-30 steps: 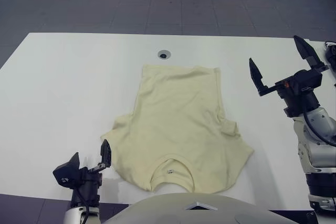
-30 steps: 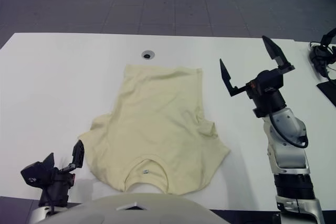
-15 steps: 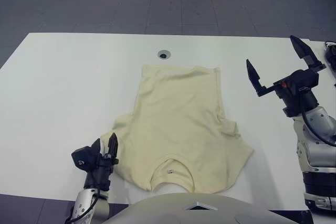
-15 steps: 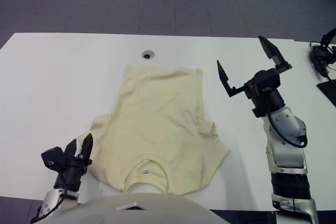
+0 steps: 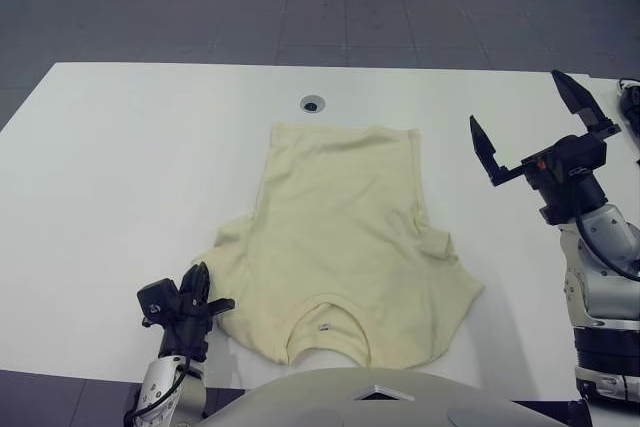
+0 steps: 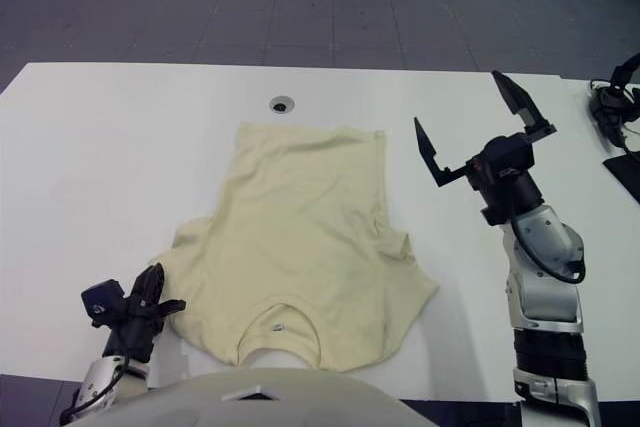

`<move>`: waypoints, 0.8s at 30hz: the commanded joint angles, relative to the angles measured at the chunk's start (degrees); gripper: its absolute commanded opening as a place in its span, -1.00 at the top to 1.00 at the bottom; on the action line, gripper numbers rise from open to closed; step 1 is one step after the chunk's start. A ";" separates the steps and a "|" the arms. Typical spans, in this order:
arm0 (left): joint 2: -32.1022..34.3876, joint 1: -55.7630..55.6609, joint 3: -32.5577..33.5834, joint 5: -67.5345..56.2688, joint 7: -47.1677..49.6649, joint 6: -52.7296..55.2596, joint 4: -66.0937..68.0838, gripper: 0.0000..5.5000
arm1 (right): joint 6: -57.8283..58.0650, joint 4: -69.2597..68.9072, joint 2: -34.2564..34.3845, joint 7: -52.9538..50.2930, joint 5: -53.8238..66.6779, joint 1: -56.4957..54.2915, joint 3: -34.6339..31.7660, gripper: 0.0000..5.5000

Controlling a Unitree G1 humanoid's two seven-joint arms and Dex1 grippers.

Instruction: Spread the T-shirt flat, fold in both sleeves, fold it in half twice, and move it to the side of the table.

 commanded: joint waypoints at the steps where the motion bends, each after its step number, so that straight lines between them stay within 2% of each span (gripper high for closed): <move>1: -0.35 -0.32 0.67 -0.50 0.95 3.97 0.38 1.00 | -0.59 0.29 0.75 0.65 -0.33 -1.06 -0.73 -0.96; 8: -0.96 -1.68 2.31 -1.42 0.94 6.19 0.60 1.00 | -1.25 0.73 1.26 0.96 -0.61 -1.35 -0.74 -0.96; 14: -2.47 -0.37 1.59 -2.95 -3.46 0.47 -3.72 1.00 | -0.69 -0.63 1.76 0.59 -1.36 -1.20 -0.28 -0.96; 24: -2.53 0.14 3.06 -1.89 -3.97 -0.94 -2.33 0.43 | -0.48 -0.75 2.18 0.72 -1.78 -1.16 0.02 -0.96</move>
